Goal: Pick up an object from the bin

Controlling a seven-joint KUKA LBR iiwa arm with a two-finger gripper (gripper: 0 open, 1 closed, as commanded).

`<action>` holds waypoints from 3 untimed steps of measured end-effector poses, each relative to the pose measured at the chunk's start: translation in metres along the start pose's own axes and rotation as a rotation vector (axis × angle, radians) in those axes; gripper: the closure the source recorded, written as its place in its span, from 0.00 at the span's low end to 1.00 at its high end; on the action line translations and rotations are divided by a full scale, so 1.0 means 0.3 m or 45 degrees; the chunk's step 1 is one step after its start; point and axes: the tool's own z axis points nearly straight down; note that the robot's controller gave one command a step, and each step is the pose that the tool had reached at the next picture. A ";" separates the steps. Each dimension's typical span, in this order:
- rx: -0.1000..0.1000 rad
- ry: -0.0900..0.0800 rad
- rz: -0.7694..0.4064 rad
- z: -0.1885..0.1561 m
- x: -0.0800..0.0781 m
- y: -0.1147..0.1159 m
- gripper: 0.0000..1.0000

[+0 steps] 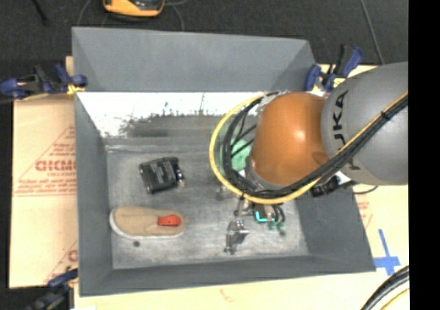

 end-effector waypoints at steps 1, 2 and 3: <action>-0.001 -0.010 0.003 -0.013 -0.006 -0.001 0.00; 0.000 -0.017 -0.073 0.223 -0.058 0.231 0.00; 0.002 -0.006 -0.214 0.184 -0.209 0.345 0.00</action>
Offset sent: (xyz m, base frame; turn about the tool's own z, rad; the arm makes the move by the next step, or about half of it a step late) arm 0.0196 0.1035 -0.1036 -0.0883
